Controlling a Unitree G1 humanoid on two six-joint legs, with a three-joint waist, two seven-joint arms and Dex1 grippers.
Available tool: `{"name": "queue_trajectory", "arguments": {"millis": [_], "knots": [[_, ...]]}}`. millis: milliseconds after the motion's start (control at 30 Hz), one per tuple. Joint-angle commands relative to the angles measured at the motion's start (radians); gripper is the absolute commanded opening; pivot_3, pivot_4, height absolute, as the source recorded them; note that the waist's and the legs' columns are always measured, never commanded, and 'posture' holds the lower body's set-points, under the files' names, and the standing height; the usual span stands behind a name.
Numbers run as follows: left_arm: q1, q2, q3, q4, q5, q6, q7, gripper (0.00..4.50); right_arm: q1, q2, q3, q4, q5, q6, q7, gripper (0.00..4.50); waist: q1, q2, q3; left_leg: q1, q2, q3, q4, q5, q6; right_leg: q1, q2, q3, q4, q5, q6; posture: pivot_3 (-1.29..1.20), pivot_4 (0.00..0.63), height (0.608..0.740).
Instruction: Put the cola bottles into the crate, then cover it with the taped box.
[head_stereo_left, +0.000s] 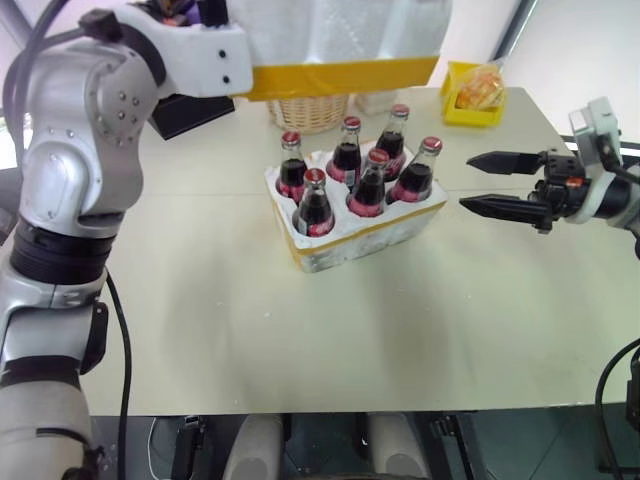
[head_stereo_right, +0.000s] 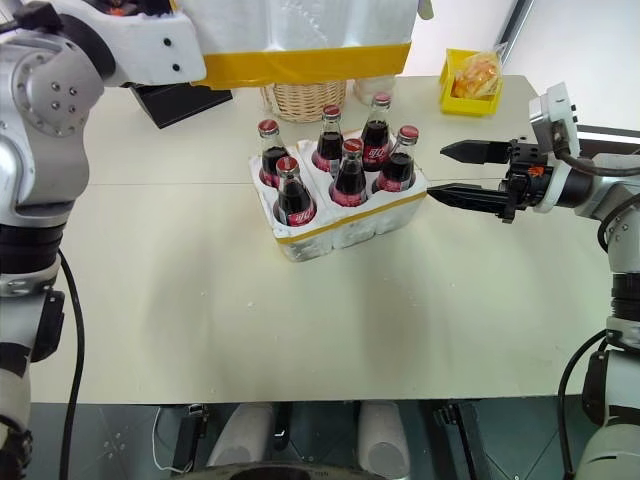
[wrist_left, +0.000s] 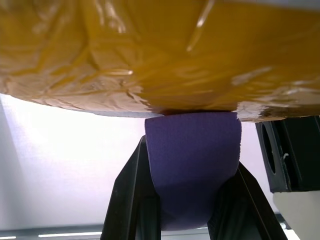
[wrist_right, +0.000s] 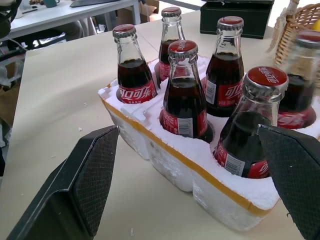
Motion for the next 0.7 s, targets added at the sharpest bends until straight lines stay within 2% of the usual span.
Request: {"name": "queue_trajectory", "arguments": {"millis": [33,433,700], "knots": [[-0.024,-0.032,0.030,-0.065,-0.030,0.051,-0.041,0.51,-0.020,-0.029,-0.034,0.001,-0.002,-0.016,0.007,4.50,0.000,0.000,0.000,0.000,0.000,0.000,0.000,0.000,0.000,0.000,0.000,0.000,0.000,0.000,0.000,0.00,0.150,0.740],[0.054,-0.163,-0.062,-0.212,-0.018,0.145,-0.168,0.51,-0.016,-0.018,-0.031,-0.002,0.004,-0.006,-0.002,4.50,0.000,0.000,0.000,0.000,0.000,0.000,0.000,0.000,0.000,0.000,0.000,0.000,0.000,0.000,0.000,0.00,0.150,0.740],[0.142,-0.104,-0.071,-0.256,-0.004,0.151,-0.242,0.51,-0.013,-0.012,-0.029,0.002,0.005,-0.006,-0.004,4.50,-0.003,0.000,0.000,0.001,0.000,0.000,0.000,0.000,0.000,0.000,0.000,0.000,0.000,0.000,0.000,0.00,0.150,0.740]]}}
